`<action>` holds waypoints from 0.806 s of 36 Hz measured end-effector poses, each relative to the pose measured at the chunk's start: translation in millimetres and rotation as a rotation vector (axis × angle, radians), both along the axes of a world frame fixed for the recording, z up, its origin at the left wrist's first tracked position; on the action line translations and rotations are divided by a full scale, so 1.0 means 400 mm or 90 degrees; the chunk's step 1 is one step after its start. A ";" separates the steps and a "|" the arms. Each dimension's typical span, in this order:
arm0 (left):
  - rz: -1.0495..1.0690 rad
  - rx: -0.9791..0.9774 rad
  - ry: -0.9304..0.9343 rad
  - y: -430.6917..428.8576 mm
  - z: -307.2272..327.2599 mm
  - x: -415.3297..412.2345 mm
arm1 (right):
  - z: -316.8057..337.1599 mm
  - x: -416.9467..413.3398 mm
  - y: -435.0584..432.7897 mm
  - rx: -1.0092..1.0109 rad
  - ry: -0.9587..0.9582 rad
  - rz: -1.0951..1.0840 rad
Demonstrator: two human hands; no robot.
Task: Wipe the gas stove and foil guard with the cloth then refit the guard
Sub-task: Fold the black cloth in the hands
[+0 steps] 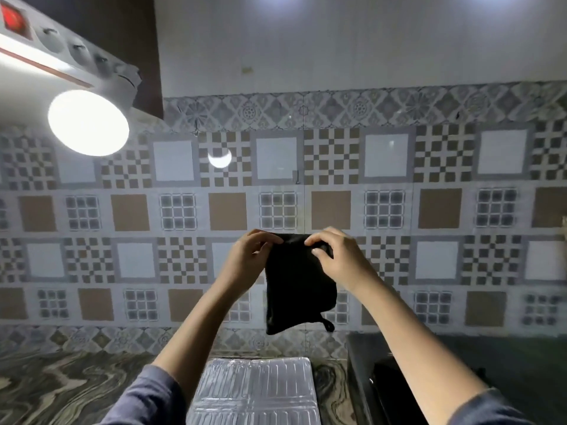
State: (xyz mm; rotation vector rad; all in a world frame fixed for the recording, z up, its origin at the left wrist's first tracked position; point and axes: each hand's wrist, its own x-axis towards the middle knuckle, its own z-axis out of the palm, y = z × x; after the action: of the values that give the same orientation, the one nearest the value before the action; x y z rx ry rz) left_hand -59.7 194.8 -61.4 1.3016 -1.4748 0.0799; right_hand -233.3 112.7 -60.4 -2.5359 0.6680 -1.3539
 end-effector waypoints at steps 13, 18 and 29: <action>0.037 -0.041 -0.197 -0.316 0.123 0.096 | 0.134 0.110 -0.261 -0.058 0.049 -0.114; 0.049 -0.079 -0.189 -0.425 0.160 0.138 | 0.167 0.189 -0.368 -0.085 0.000 -0.159; 0.110 -0.159 -0.128 -0.597 0.209 0.221 | 0.224 0.342 -0.527 -0.098 -0.134 -0.144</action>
State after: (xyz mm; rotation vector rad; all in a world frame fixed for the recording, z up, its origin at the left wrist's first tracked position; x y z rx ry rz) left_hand 28.9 -43.8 22.2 1.2387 -1.4631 0.5049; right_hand -96.3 -98.2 29.1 -2.4391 0.8594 -1.7829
